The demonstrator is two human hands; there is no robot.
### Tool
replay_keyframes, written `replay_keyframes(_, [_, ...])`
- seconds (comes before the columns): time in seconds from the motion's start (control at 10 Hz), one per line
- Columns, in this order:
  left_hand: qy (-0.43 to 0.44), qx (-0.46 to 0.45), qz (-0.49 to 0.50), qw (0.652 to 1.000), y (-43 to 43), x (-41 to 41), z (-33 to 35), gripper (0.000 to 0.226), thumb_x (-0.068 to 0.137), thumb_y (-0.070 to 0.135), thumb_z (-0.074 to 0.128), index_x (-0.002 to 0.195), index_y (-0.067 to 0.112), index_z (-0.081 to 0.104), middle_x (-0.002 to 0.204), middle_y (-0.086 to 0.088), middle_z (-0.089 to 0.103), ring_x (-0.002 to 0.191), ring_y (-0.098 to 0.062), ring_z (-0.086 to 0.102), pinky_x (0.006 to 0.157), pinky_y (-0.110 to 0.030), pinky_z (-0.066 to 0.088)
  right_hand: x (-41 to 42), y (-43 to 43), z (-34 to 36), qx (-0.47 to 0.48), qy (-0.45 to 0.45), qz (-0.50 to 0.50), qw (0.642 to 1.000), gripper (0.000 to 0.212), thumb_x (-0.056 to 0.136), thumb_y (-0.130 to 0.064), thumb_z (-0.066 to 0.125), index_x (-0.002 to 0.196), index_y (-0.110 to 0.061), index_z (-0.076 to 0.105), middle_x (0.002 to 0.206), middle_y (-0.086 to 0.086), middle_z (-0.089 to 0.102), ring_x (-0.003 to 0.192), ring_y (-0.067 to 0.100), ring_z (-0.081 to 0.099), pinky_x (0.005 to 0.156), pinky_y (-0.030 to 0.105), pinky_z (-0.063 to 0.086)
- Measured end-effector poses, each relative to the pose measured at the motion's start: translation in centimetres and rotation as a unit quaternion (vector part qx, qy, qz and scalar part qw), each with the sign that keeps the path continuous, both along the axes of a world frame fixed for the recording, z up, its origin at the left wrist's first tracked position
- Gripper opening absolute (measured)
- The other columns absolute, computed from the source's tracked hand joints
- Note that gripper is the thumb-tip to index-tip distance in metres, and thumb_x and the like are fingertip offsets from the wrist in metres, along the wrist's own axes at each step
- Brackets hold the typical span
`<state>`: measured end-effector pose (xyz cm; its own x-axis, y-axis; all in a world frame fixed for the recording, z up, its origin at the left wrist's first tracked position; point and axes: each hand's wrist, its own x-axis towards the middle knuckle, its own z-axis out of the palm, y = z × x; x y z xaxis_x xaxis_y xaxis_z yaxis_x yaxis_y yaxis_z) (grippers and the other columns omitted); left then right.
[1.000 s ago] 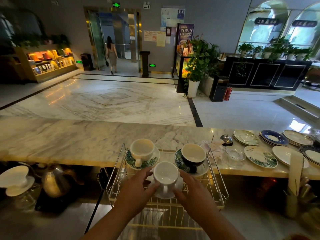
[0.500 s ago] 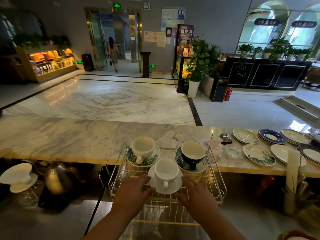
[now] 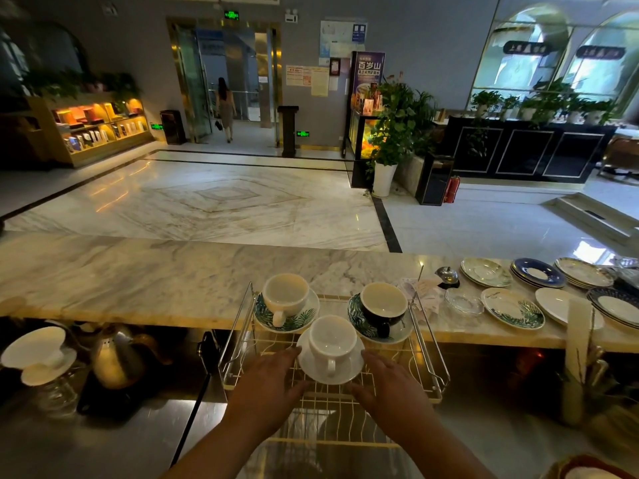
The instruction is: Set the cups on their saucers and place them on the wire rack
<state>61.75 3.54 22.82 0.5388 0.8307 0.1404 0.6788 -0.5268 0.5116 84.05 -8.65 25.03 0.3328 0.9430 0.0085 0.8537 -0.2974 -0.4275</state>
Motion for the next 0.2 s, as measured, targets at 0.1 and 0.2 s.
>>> replay_keyframes(0.1, [0.040,-0.036,-0.048,0.997,-0.1,-1.3,0.9,0.081,0.084,0.065,0.064,0.153,0.047,0.026,0.157,0.011,0.042,0.142,-0.014,0.038,0.114,-0.038,0.037,-0.4,-0.7,1.5,-0.030,-0.006,0.006,1.000,0.076,0.090,-0.071,0.048,0.154,-0.035,0.029,0.162,-0.007,0.034,0.147,0.019,0.031,0.118,0.043,0.033])
replay_keyframes(0.2, [0.068,-0.071,-0.089,0.991,-0.6,-2.5,2.0,0.086,0.079,0.067,0.066,0.152,0.048,0.025,0.158,0.012,0.039,0.141,-0.014,0.040,0.114,-0.038,0.038,-1.3,-1.7,2.9,-0.061,-0.017,0.012,0.998,0.078,0.088,-0.074,0.047,0.154,-0.037,0.027,0.164,-0.007,0.029,0.150,0.021,0.024,0.120,0.046,0.028])
